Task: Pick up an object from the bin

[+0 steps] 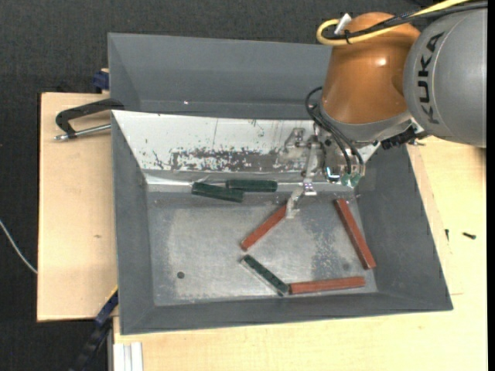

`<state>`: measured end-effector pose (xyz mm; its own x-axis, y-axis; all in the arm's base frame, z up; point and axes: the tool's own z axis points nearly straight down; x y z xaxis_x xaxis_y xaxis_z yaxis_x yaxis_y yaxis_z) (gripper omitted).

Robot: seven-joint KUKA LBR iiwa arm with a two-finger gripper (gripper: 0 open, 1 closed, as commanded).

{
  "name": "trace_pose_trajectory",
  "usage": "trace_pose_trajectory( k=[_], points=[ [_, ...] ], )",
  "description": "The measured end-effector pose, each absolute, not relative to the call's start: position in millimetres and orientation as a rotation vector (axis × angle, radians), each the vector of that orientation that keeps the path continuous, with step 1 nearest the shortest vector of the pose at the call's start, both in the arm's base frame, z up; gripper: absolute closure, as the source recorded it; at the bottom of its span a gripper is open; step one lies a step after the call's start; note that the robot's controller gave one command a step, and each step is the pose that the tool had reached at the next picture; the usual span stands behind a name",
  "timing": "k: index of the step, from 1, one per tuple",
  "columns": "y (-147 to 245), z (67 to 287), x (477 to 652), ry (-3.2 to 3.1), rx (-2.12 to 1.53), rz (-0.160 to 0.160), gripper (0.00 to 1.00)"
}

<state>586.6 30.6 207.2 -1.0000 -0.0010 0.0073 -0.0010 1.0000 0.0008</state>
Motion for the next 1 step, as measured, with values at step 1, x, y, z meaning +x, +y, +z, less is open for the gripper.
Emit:
trace_pose_trajectory(
  k=[1],
  points=[
    [30.5, 212.2, 588.1, -3.143, 0.000, -0.002, 1.00]
  ],
)
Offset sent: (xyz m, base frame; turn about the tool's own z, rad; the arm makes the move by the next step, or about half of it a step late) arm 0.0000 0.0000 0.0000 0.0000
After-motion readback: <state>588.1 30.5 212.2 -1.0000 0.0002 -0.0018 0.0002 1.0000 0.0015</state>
